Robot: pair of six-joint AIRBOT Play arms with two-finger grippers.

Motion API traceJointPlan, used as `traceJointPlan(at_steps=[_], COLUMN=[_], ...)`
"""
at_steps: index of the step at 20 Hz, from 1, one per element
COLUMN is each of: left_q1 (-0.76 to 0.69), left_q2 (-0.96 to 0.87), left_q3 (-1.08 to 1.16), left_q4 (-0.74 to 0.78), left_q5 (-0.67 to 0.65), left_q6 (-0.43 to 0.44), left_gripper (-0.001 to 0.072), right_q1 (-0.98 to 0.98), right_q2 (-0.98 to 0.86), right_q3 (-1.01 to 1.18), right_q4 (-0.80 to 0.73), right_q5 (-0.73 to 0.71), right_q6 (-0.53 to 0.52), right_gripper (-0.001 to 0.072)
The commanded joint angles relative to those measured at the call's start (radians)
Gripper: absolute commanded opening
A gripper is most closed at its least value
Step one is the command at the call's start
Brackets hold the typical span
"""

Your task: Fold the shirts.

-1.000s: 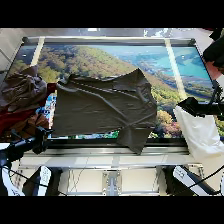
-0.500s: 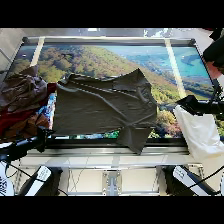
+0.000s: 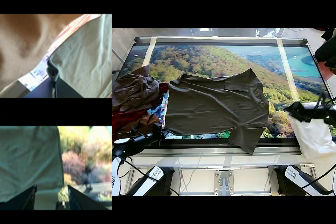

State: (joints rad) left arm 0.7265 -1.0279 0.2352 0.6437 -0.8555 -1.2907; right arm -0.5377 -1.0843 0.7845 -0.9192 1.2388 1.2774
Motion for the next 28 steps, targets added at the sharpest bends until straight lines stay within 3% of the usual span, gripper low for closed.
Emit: traceJointPlan(at_steps=[1,5,13,14,15,16,19,23,28], left_q1=[-0.01,-0.01,-0.01,-0.01,-0.01,-0.01,-0.01,-0.01,-0.096], left_q2=[-0.002,-0.002,-0.002,-0.002,-0.001,0.005,0.096,0.343,0.489], left_q3=[0.0,0.0,0.0,0.0,0.002,0.011,0.106,0.354,0.739], left_q4=[-0.01,-0.01,-0.01,-0.01,-0.011,-0.014,-0.024,-0.024,-0.005], left_q5=[0.002,-0.014,-0.023,-0.023,-0.024,-0.033,-0.137,-0.246,-0.378], left_q6=[0.003,0.027,0.028,0.028,0.028,0.047,0.172,0.251,0.246], left_gripper=[0.0013,0.0013,0.0013,0.0013,0.0013,0.0012,0.0011,0.0011,0.0011], right_q1=[0.039,0.106,0.283,0.299,0.308,0.31,0.309,0.309,0.309], right_q2=[-0.049,-0.134,-0.264,-0.264,-0.264,-0.261,-0.193,0.069,0.424], right_q3=[-0.151,-0.261,-0.261,-0.259,-0.252,-0.237,-0.152,0.036,0.334], right_q4=[-0.009,0.16,0.307,0.349,0.383,0.416,0.435,0.341,0.124], right_q5=[-0.017,-0.177,-0.344,-0.364,-0.371,-0.354,-0.223,-0.005,0.153], right_q6=[0.038,-0.02,-0.043,-0.073,-0.103,-0.148,-0.265,-0.344,-0.303], right_gripper=[0.0445,0.0449,0.0437,0.0289,0.0057,0.0017,0.0013,0.0013,0.0015])
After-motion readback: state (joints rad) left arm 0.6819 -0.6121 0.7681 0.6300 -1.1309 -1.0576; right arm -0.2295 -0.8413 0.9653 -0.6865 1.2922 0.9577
